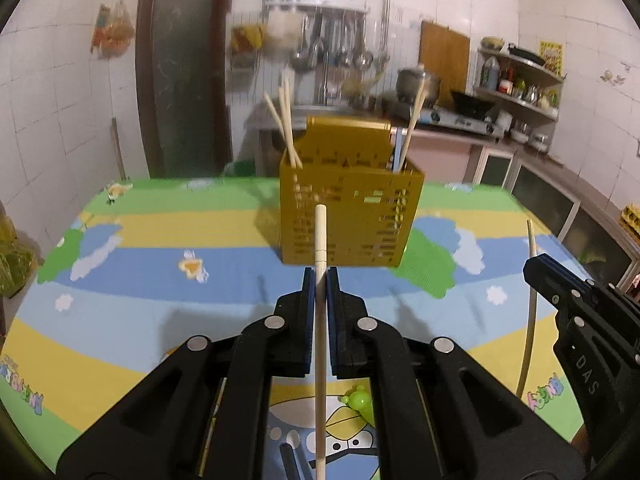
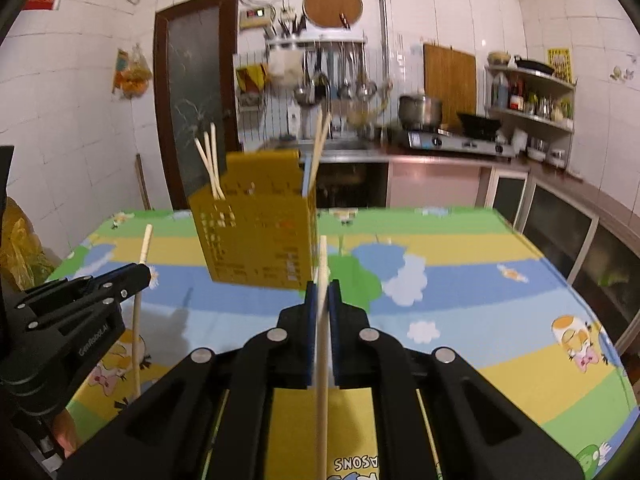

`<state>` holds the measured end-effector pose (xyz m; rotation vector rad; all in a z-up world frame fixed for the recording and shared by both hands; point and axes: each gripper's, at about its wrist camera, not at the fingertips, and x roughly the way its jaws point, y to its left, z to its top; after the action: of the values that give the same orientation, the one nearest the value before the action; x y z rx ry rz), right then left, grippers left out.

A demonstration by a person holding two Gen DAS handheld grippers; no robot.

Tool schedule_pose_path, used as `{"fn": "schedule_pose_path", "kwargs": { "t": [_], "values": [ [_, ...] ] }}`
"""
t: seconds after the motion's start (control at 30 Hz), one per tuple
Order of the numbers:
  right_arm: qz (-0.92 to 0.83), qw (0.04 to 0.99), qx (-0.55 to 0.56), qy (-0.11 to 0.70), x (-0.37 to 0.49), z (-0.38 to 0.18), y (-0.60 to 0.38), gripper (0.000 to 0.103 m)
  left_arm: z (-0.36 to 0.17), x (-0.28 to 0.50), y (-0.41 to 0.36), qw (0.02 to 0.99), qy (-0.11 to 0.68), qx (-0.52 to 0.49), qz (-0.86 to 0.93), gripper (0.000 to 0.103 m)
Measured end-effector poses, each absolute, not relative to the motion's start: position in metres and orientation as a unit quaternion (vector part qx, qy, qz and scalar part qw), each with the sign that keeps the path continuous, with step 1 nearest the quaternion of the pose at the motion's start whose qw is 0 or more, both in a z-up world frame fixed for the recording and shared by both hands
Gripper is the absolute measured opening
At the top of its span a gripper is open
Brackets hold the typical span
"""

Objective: Organize utensils
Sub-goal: 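Carry both chopsticks up over the yellow holder with both tools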

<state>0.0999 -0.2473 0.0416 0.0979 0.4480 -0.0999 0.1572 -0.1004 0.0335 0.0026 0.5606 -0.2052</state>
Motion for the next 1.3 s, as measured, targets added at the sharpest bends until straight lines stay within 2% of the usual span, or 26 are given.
{"fn": "schedule_pose_path", "kwargs": {
  "t": [0.23,0.97,1.3],
  "values": [
    [-0.045,0.980,0.051,0.187,0.089,0.055,-0.246,0.006,0.051,0.142,-0.087,0.967,0.233,0.000,-0.099,0.004],
    [-0.045,0.987,0.064,0.138,0.089,0.069,-0.252,0.006,0.067,0.144,-0.052,0.974,0.204,-0.025,-0.097,0.004],
    [-0.041,0.991,0.082,0.100,0.108,0.087,-0.260,0.006,0.098,0.156,-0.051,0.977,0.179,-0.023,-0.110,0.004]
  ]
}}
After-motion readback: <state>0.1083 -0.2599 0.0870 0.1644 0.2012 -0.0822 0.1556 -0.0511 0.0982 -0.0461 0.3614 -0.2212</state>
